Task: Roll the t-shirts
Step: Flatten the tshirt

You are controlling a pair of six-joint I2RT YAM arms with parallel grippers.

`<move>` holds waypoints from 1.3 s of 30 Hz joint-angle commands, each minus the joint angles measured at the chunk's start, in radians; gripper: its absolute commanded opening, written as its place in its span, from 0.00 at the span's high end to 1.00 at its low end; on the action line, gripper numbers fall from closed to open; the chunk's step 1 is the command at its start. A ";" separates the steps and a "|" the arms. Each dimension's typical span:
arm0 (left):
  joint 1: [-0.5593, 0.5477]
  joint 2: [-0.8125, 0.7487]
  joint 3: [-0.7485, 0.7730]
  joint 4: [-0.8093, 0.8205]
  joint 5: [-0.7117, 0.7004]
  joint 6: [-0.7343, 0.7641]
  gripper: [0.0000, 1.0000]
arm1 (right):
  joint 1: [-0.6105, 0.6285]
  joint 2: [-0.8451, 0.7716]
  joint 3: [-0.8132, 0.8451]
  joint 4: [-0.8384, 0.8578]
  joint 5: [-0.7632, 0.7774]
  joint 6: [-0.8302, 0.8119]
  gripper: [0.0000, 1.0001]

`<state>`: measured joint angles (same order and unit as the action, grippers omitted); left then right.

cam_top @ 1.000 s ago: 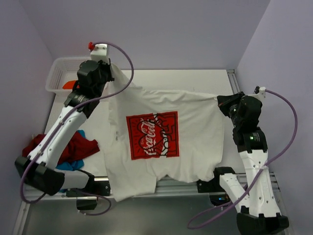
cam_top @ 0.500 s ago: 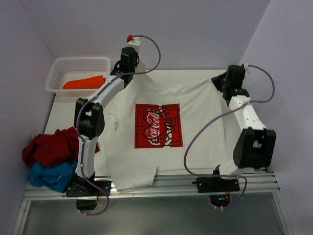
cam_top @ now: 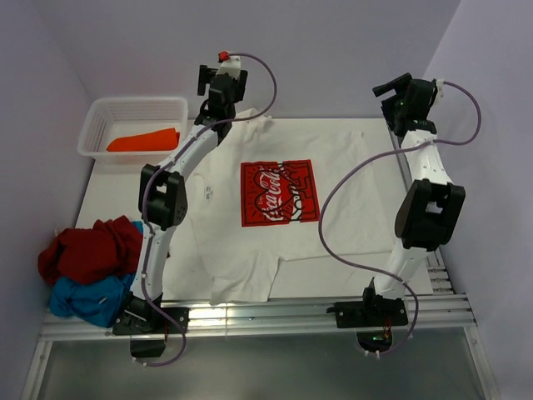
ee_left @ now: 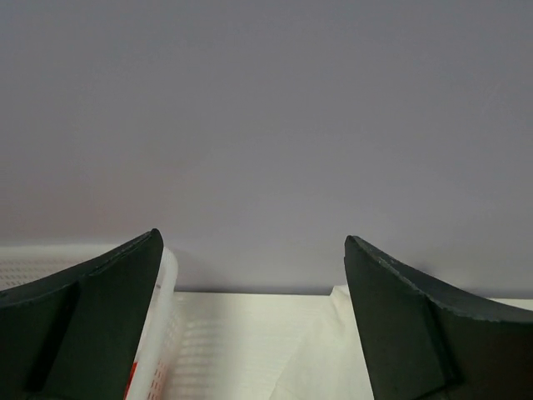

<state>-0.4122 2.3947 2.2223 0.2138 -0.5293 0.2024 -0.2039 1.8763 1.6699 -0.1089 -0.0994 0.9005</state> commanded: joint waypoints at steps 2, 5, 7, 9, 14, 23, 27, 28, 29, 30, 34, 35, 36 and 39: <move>-0.011 -0.282 -0.057 -0.083 0.037 -0.109 0.07 | 0.004 -0.192 -0.111 -0.041 -0.040 -0.038 0.05; -0.026 -0.425 -0.174 -0.158 -0.003 -0.175 0.07 | 0.001 -0.304 -0.278 -0.049 -0.049 -0.057 0.16; -0.031 -0.523 -0.288 -0.261 -0.029 -0.283 0.07 | -0.003 -0.390 -0.413 -0.046 -0.051 -0.058 0.21; -0.031 -0.624 -0.406 -0.336 -0.029 -0.366 0.07 | -0.005 -0.471 -0.501 -0.041 -0.056 -0.060 0.25; -0.031 -0.854 -0.672 -0.500 0.064 -0.638 0.12 | -0.006 -0.656 -0.742 -0.098 -0.019 -0.078 0.40; -0.050 -1.243 -1.266 -0.504 0.271 -0.851 0.16 | -0.005 -1.026 -1.050 -0.301 0.142 -0.046 0.49; -0.050 -1.258 -1.382 -0.485 0.321 -0.868 0.18 | -0.005 -0.993 -1.116 -0.333 0.182 -0.014 0.68; -0.048 -1.258 -1.397 -0.485 0.327 -0.865 0.18 | -0.005 -0.974 -1.119 -0.339 0.181 -0.012 0.74; -0.048 -1.260 -1.421 -0.484 0.331 -0.862 0.18 | -0.005 -0.956 -1.121 -0.336 0.173 -0.017 0.80; -0.048 -1.257 -1.431 -0.487 0.330 -0.860 0.18 | -0.005 -0.918 -1.128 -0.324 0.156 -0.020 0.97; -0.045 -1.208 -1.468 -0.491 0.305 -0.882 0.18 | -0.005 -0.838 -1.170 -0.273 0.159 0.017 1.00; -0.043 -1.194 -1.481 -0.469 0.316 -0.885 0.18 | -0.005 -0.829 -1.180 -0.255 0.161 0.024 1.00; -0.042 -1.154 -1.486 -0.459 0.325 -0.888 0.19 | -0.005 -0.806 -1.194 -0.224 0.159 0.041 1.00; -0.028 -1.068 -1.497 -0.404 0.364 -0.888 0.20 | -0.003 -0.743 -1.178 -0.210 0.171 0.060 1.00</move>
<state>-0.4515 1.2591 0.7441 -0.2695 -0.2153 -0.6662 -0.2054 1.0939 0.4786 -0.3882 0.0387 0.9237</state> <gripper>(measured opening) 0.805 0.007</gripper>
